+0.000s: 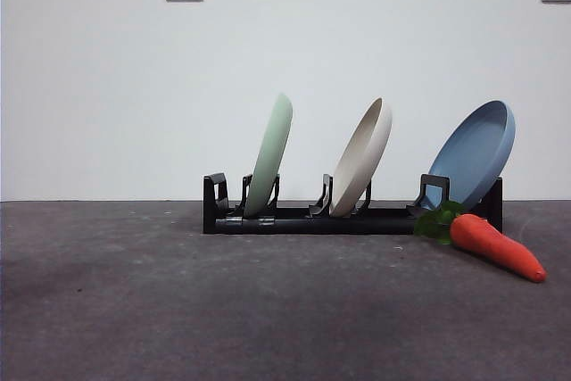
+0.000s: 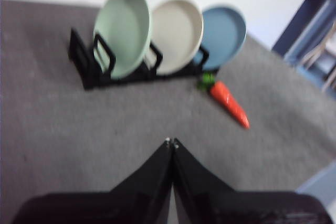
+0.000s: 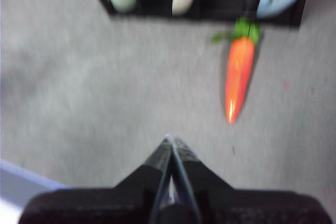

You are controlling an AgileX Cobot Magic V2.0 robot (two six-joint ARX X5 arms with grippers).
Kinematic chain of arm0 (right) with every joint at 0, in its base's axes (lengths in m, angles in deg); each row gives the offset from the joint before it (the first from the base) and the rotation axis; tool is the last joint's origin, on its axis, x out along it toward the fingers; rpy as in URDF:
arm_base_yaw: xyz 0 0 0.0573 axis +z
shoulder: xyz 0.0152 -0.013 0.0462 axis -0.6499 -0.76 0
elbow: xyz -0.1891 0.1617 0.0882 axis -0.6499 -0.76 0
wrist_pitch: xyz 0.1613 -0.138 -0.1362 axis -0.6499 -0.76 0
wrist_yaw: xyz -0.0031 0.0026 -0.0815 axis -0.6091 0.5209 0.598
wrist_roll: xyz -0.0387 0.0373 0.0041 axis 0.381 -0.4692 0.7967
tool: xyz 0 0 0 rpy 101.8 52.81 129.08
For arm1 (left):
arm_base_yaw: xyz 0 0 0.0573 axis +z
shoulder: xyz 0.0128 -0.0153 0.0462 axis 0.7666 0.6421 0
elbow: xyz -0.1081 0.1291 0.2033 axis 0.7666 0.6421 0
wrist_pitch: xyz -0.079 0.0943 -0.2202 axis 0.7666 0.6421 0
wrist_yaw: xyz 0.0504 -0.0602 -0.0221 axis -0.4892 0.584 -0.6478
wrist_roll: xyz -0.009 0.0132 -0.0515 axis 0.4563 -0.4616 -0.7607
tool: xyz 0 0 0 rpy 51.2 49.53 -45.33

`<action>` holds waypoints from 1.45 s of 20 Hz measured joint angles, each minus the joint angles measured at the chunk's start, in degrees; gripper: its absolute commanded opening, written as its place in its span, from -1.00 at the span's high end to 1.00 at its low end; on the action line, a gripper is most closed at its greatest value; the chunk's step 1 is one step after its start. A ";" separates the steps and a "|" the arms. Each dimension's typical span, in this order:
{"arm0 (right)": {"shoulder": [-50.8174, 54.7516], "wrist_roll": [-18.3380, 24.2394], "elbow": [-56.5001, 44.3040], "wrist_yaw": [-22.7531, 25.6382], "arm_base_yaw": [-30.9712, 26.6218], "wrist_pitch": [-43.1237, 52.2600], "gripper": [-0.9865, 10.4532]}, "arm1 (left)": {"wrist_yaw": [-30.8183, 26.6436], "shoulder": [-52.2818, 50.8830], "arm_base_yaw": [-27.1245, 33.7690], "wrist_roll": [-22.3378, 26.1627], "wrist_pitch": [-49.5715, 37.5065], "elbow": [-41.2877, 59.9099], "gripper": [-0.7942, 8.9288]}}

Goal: Take the green plate from the plate rack,put the plate on the table,take the carrot from the table,put the carrot in the plate

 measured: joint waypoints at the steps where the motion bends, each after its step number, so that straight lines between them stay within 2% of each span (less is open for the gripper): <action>1: -0.85 1.57 0.35 0.00 0.00 -2.08 0.85 | 0.66 1.11 0.00 1.60 2.29 -0.81 0.85; 4: -2.14 4.37 0.39 0.02 0.00 -4.37 0.82 | 2.03 3.30 0.00 5.42 5.81 -1.55 0.82; 5: -2.19 4.68 0.39 0.02 0.00 -4.33 0.81 | 1.77 3.54 0.00 5.81 5.73 -1.55 0.74; 6: -2.21 4.92 0.39 0.04 0.00 -4.33 0.63 | 0.81 3.63 0.00 5.79 5.70 -1.55 0.42; 7: -2.21 5.01 0.39 0.04 0.00 -4.28 0.34 | -0.70 3.63 0.00 5.60 5.62 -1.55 0.05; 8: -2.21 5.09 0.39 0.07 0.00 -4.22 -0.09 | -2.27 3.63 0.00 5.25 5.55 -1.55 -0.30; 9: -2.21 5.07 0.39 0.07 0.00 -4.20 -0.37 | -2.89 3.63 0.00 5.16 5.53 -1.55 -0.38; 10: -2.21 5.03 0.39 0.07 0.00 -4.20 -0.45 | -2.95 3.63 0.00 5.14 5.53 -1.55 -0.38; 14: -2.32 4.90 0.39 0.07 0.00 -4.20 -0.43 | -2.89 3.67 0.00 5.14 4.44 -1.55 -0.38; 20: -3.04 4.79 0.39 0.15 0.00 -4.11 -0.43 | -0.52 8.70 -1.51 4.72 -3.32 -3.65 -0.38; 24: -3.98 4.70 0.39 0.15 0.00 -4.09 -0.43 | -0.59 18.93 -6.58 4.68 -10.78 -10.82 -0.38; 29: -4.79 4.68 0.39 0.15 0.00 -3.74 -0.43 | -2.97 38.38 -14.27 4.61 -18.29 -24.20 -0.38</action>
